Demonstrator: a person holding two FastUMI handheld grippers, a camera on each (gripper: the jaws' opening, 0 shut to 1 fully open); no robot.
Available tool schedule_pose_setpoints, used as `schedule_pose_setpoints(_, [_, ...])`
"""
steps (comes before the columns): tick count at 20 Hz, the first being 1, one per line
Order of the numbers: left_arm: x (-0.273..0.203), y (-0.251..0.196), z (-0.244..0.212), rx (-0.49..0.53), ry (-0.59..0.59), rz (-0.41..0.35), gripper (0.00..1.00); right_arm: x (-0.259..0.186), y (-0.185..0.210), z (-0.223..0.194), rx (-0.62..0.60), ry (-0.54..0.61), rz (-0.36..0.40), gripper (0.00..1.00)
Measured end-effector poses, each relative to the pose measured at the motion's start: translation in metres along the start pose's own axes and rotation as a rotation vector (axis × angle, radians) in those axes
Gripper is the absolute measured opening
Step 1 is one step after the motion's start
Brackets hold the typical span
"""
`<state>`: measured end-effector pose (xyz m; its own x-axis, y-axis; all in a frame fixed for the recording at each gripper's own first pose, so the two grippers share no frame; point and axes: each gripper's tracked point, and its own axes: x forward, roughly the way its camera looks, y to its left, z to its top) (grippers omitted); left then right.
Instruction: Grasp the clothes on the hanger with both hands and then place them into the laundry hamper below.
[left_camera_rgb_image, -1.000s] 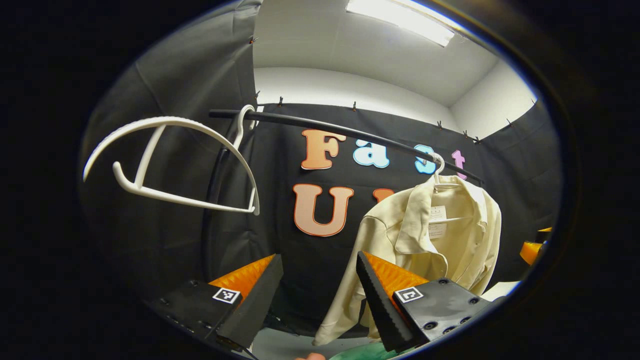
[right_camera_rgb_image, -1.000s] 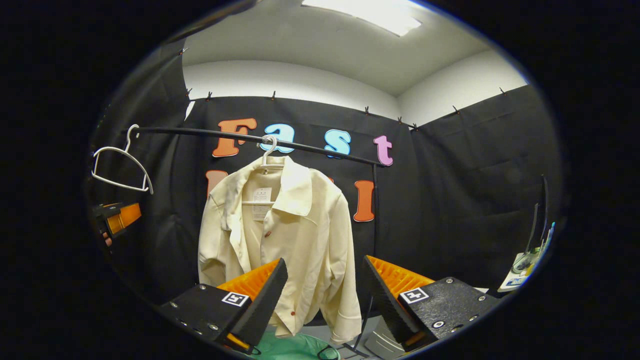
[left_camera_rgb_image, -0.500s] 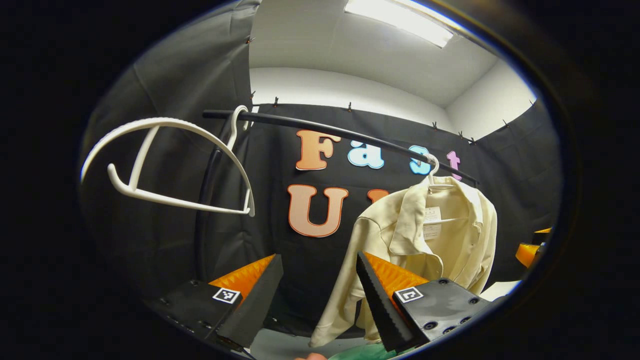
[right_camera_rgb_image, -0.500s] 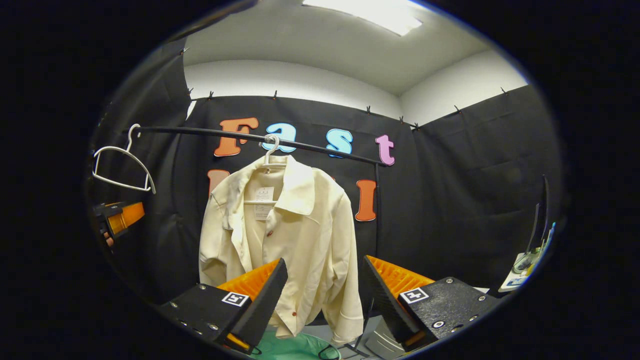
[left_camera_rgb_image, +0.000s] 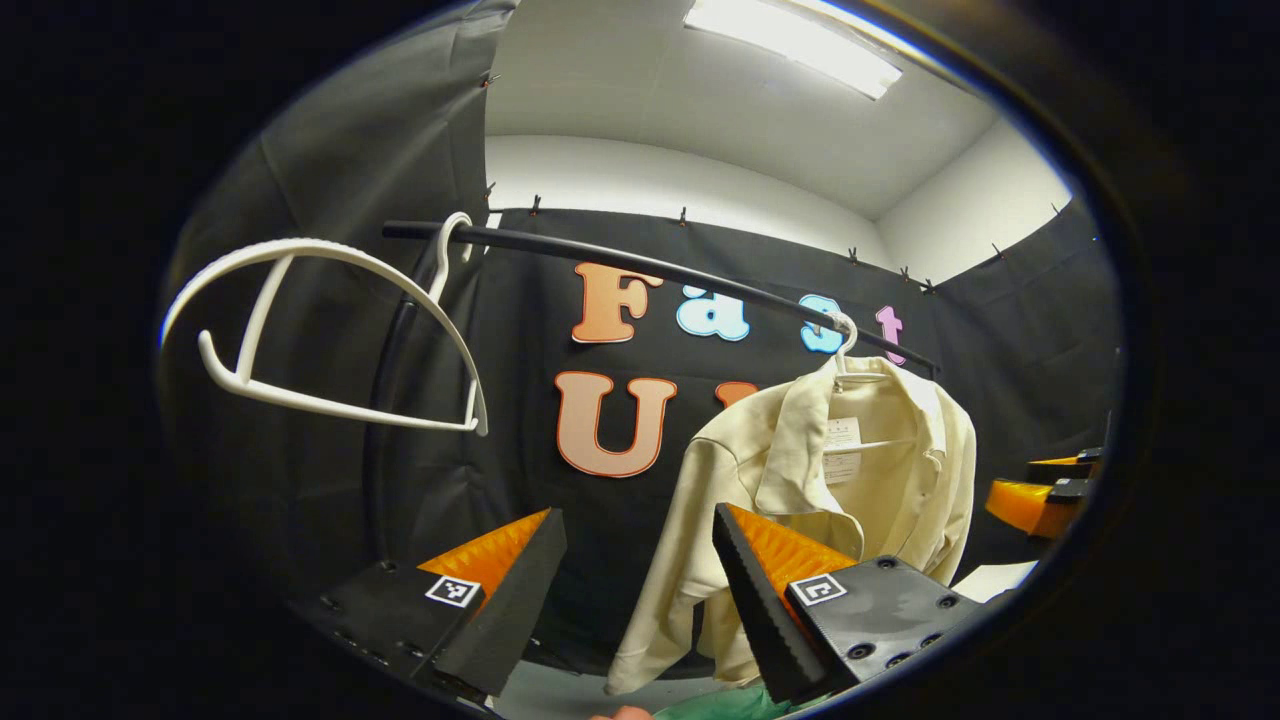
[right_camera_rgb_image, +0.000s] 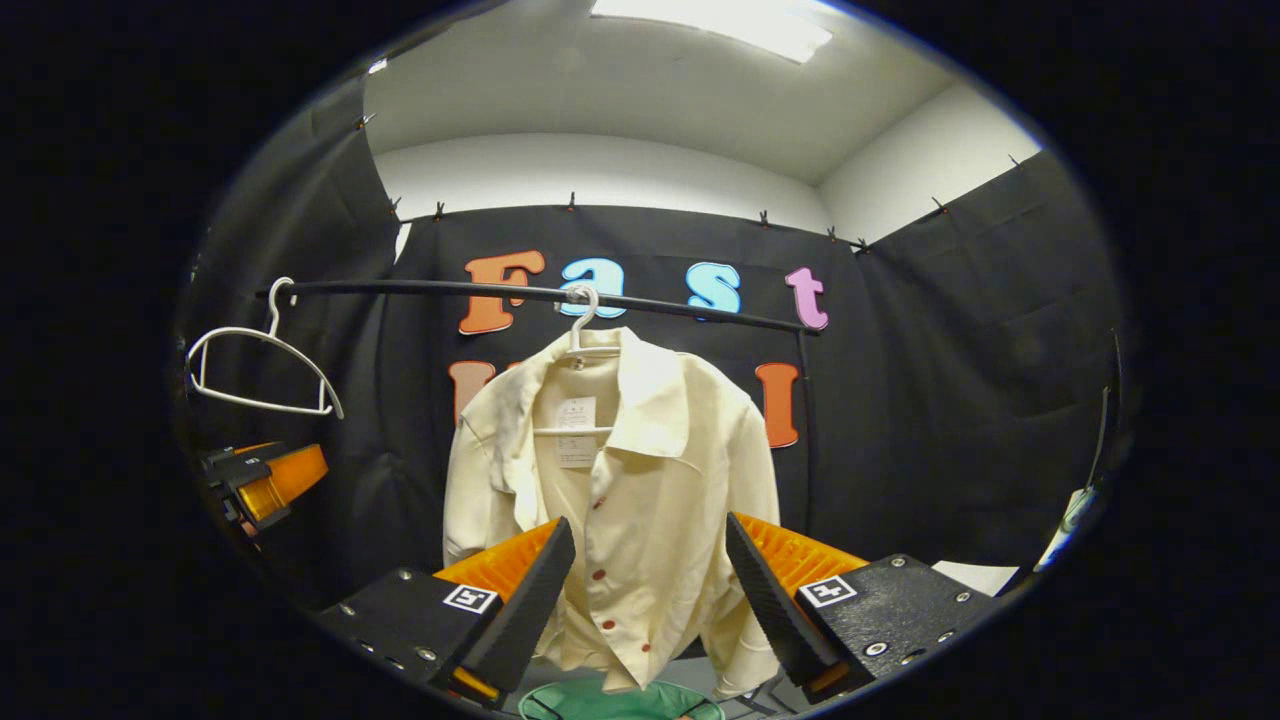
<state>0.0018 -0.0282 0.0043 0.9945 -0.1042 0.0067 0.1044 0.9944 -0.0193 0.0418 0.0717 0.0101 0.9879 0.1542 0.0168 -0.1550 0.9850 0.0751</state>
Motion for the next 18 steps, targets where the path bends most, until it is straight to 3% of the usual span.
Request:
schedule_pose_setpoints(5, [-0.005, -0.01, -0.005, -0.031, 0.019, -0.023, 0.96, 0.083, 0.01, -0.032, 0.017, 0.06, -0.023, 0.94])
schedule_pose_setpoints(7, [-0.007, -0.007, -0.002, -0.035, 0.013, -0.016, 1.0, 0.111, -0.006, -0.045, 0.022, 0.084, -0.073, 0.94])
schedule_pose_setpoints(8, [-0.008, -0.006, -0.001, -0.034, 0.009, -0.014, 0.96, 0.123, -0.011, -0.051, 0.024, 0.095, -0.089, 0.94])
schedule_pose_setpoints(12, [-0.008, 0.0, 0.0, -0.017, 0.002, -0.008, 1.0, 0.15, -0.027, -0.061, 0.013, 0.115, -0.101, 0.94])
schedule_pose_setpoints(14, [-0.003, -0.006, 0.001, -0.026, -0.002, -0.035, 0.96, 0.153, -0.036, -0.059, -0.024, 0.107, -0.102, 0.8])
schedule_pose_setpoints(15, [0.001, -0.012, 0.001, -0.029, -0.006, -0.059, 0.96, 0.152, -0.042, -0.059, -0.042, 0.108, -0.109, 0.62])
schedule_pose_setpoints(16, [0.005, -0.021, 0.0, -0.031, -0.008, -0.084, 0.96, 0.15, -0.048, -0.058, -0.054, 0.112, -0.118, 0.53])
schedule_pose_setpoints(18, [0.019, -0.046, -0.008, -0.036, 0.012, -0.138, 0.96, 0.144, -0.057, -0.053, -0.069, 0.115, -0.125, 0.15])
